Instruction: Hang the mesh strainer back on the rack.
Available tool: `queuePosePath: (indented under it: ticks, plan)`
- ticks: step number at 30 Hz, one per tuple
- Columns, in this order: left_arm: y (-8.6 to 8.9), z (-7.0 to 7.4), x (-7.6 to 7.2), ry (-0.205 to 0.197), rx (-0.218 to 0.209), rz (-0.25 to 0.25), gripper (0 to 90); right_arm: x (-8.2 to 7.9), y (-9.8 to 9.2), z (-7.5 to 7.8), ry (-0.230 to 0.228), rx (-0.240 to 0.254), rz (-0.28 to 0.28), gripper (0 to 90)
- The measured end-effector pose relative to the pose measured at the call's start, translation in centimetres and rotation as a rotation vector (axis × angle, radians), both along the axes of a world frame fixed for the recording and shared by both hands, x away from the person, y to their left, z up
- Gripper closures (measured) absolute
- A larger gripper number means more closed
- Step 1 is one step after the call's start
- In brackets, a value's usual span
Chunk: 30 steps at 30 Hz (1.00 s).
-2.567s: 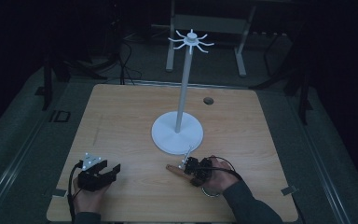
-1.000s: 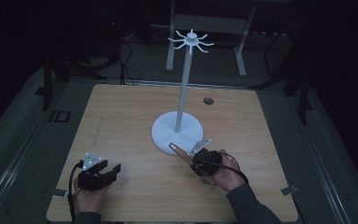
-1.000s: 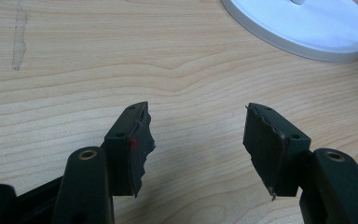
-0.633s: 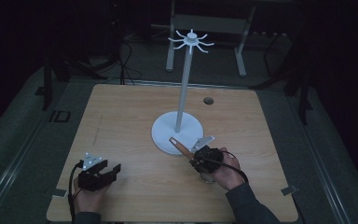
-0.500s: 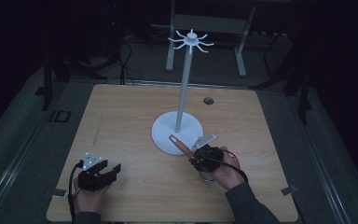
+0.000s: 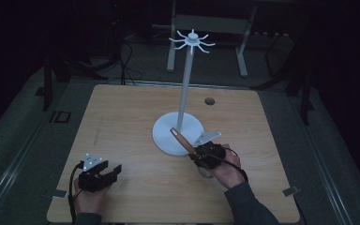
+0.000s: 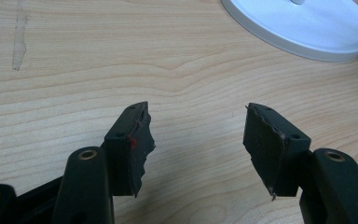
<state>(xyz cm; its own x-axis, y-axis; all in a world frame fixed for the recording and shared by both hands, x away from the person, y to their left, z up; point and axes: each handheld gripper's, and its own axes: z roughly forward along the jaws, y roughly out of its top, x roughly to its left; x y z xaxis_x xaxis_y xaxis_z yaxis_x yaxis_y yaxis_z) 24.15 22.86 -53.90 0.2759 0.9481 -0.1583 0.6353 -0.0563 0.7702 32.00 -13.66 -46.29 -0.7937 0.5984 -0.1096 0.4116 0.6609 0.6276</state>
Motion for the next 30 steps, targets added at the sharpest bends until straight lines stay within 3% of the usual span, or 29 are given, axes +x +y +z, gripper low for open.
queuePosePath:
  ticks: [25,30]
  plan:
    - [0.0,0.0,0.0,0.001,0.001,-0.002,41.5,0.4,-0.5,2.8,-0.108,0.190,-0.099,69.5]
    - [0.0,0.0,0.1,0.002,0.002,-0.002,41.4,0.2,-0.6,3.3,-0.153,0.230,-0.117,69.5]
